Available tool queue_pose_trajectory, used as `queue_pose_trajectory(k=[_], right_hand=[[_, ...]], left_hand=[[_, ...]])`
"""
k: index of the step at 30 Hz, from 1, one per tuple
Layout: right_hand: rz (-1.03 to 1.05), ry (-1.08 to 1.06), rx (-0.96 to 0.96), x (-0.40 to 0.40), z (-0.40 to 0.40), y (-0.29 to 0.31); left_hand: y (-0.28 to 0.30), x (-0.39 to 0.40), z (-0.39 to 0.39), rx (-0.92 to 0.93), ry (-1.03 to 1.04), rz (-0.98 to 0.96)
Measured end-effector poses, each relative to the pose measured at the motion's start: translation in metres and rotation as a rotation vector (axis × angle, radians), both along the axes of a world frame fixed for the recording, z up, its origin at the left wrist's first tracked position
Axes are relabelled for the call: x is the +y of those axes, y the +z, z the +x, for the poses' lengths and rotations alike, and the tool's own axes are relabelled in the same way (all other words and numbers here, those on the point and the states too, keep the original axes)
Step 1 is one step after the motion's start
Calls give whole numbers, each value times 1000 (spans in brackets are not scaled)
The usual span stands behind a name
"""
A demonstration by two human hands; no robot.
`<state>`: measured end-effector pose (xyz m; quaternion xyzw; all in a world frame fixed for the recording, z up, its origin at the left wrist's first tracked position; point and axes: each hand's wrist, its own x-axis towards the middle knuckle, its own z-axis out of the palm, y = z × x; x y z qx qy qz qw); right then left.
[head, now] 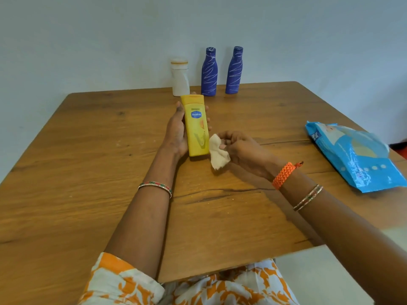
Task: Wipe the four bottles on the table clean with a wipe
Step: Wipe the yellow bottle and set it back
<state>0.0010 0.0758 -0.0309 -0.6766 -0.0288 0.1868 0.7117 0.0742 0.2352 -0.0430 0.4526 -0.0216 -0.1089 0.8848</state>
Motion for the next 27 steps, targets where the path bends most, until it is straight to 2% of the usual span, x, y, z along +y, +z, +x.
queue_pose_trajectory(k=[2,5,10,11,12,15,16,18,22,24,27], right_hand=[[160,-113,146,6,8,2],[274,-282,260,15,22,-3],[431,-369,388,24,33,4],[383,-362,385,26,36,3],[233,-354,322,29,40,1],[-535,-359,-161,47,51,-8],[-660,-319,-277,55,54,-10],[-730,-204,-344,69,64,-13],[-608,-181,-339,87,95,-18],[-589,-212,-348,95,118,-21],[-622,-256,-405,104,157,-21]], left_hand=[[-1,4,2,-26,-11,-35],[-1,10,6,-73,-45,-30],[1,23,18,-118,-46,-16],[1,27,22,-120,-35,-3],[1,32,26,-121,-22,9],[7,41,35,-107,31,56],[10,41,38,-94,59,90],[13,43,42,-82,89,149],[15,49,57,-175,128,236],[12,59,77,-211,257,324],[-2,89,113,-203,485,592]])
